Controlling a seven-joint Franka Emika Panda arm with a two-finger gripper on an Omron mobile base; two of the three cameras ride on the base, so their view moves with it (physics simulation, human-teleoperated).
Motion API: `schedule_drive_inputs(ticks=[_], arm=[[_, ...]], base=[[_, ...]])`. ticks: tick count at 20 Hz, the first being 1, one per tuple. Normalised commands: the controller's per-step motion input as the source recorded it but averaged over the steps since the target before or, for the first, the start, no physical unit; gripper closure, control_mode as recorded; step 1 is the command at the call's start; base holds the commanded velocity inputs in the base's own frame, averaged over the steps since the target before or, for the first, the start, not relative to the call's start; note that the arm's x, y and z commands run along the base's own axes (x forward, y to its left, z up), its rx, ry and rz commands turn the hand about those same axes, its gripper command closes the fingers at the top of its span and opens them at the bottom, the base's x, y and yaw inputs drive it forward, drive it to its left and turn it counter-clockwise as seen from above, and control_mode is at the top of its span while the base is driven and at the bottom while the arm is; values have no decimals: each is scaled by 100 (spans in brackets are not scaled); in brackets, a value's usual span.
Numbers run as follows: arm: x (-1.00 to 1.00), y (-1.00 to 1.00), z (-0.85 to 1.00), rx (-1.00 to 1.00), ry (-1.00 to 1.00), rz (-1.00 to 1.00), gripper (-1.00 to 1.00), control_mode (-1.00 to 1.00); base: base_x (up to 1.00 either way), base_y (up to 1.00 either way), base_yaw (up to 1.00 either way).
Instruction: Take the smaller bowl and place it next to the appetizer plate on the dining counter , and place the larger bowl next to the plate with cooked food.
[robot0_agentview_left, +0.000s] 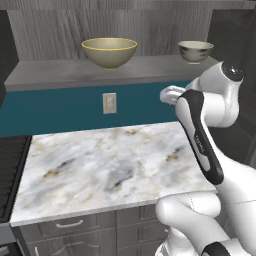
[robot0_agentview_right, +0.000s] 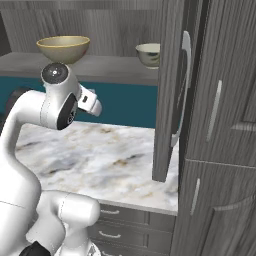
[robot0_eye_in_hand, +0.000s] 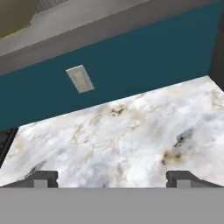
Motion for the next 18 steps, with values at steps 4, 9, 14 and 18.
schedule_drive_inputs(ticks=[4,9,14,18], arm=[[1,2,31,23,-1,0,-100,-100],[0,8,40,14,-2,0,-100,-100],[1,43,26,5,-6,-1,-100,-100],[9,40,21,4,-1,-4,-100,-100]], base=[[0,0,0],[0,0,0],[0,0,0],[0,0,0]])
